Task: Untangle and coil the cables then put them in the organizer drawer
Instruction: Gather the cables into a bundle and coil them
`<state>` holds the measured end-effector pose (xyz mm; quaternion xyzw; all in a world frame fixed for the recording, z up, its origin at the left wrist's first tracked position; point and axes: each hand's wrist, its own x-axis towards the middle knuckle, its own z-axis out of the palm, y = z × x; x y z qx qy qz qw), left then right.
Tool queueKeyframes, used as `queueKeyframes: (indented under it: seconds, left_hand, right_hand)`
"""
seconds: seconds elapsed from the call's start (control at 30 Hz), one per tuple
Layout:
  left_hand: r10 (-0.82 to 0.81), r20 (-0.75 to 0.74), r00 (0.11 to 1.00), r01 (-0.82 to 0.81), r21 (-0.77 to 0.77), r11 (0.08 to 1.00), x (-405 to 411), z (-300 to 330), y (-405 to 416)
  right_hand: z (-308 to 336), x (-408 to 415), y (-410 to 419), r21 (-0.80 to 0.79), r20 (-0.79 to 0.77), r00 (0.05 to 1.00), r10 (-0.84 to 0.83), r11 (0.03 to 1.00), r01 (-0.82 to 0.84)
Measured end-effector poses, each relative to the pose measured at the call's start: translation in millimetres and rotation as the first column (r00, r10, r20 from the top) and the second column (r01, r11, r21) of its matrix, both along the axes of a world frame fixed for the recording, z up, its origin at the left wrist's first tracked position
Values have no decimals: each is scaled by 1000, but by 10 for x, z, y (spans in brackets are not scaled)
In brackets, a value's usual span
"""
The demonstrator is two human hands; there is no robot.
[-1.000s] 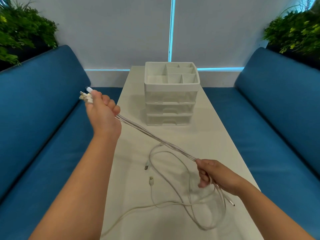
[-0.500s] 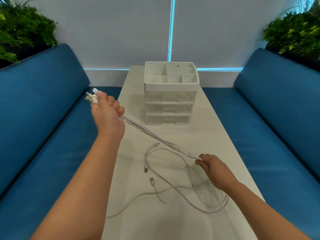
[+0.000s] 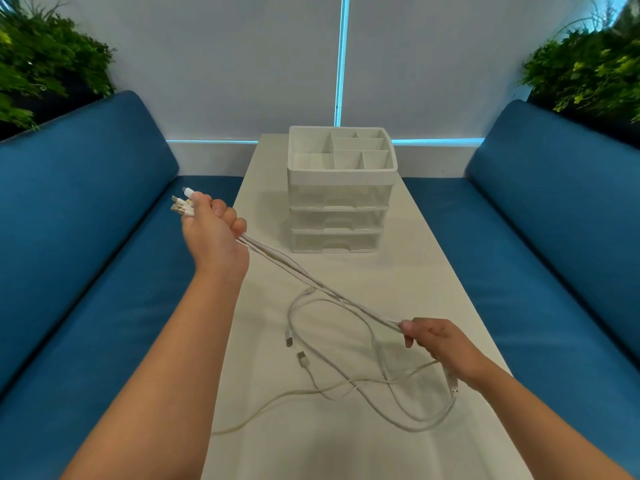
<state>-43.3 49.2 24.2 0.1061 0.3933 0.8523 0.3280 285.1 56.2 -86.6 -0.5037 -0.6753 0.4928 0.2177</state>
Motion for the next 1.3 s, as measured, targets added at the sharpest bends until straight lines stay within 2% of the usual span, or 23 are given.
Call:
queueKeyframes:
  seconds: [0.07, 0.13, 0.23, 0.33, 0.4, 0.43, 0.5, 0.57, 0.63, 0.7, 0.77, 0.8, 0.87, 0.9, 0.93, 1.0, 1.07, 1.13, 1.23, 1.3]
  left_hand:
    - [-9, -4, 1000, 9, -19, 1000, 34, -23, -3]
    - [-28, -6, 1000, 28, -33, 999, 85, -47, -7]
    - [-48, -22, 999, 47, -49, 998, 176, -71, -20]
    - [-60, -70, 996, 58, -36, 998, 251, -42, -32]
    - [-59, -94, 994, 58, -10, 998, 272, 13, -44]
    - [-53, -102, 993, 53, 1, 999, 268, 47, -51]
    - [-37, -110, 993, 39, 18, 999, 241, 95, -64]
    - [-28, -107, 994, 31, 30, 999, 215, 115, -72]
    - [-33, -103, 994, 37, 33, 999, 228, 114, -70]
    - [-56, -109, 992, 59, 30, 998, 277, 108, -68]
    - [-84, -125, 989, 87, 23, 996, 339, 87, -70]
    - [-99, -138, 986, 103, 21, 994, 367, 77, -73]
    - [-133, -165, 977, 139, 23, 990, 424, 69, -90]
    - [-151, -178, 972, 158, 26, 987, 456, 74, -102]
    - [-170, -190, 967, 178, 29, 984, 491, 83, -109]
    - [-211, -211, 954, 224, 38, 974, 565, 117, -114]
    - [-258, -228, 939, 277, 53, 959, 653, 148, -96]
    - [-307, -241, 921, 331, 65, 941, 762, 170, -63]
    - [-347, -269, 898, 374, 54, 926, 829, 230, -32]
    - [-337, -265, 903, 370, 82, 926, 733, 312, -19]
  right_hand:
    - [-93, -11, 4, 67, 96, 995, 7, 998, -14]
    - [-192, -46, 35, 164, 279, 958, -69, 986, 24]
    - [-215, -148, 85, 321, 552, 794, -253, 944, 78]
    - [-181, -222, 149, 382, 607, 713, -351, 916, 125]
    - [-187, -213, 204, 343, 545, 772, -326, 927, 150]
    - [-173, -191, 222, 285, 444, 851, -282, 944, 164]
    - [-123, -128, 218, 153, 140, 972, -187, 974, 165]
    - [-85, -74, 185, 89, -87, 987, -136, 986, 143]
    - [-122, -57, 164, 87, -110, 988, -105, 990, 115]
    - [-195, -83, 177, 132, 71, 994, -84, 988, 74]
    - [-254, -109, 210, 125, 312, 949, -43, 992, 4]
    - [-258, -127, 220, 98, 422, 907, -12, 995, -33]
    - [-229, -167, 249, 59, 644, 763, 51, 991, -116]
    - [-179, -185, 257, 46, 708, 702, 81, 986, -160]
    - [-107, -209, 267, 48, 716, 689, 109, 978, -205]
    - [182, -355, 234, 121, 517, 842, 153, 961, -249]
    - [585, -628, 162, 223, 197, 959, 203, 944, -245]
    - [912, -939, 162, 249, -13, 954, 298, 926, -285]
    - [1131, -1251, 199, 226, -113, 888, 447, 881, -415]
    - [1087, -1269, 212, 172, -204, 877, 435, 898, -405]
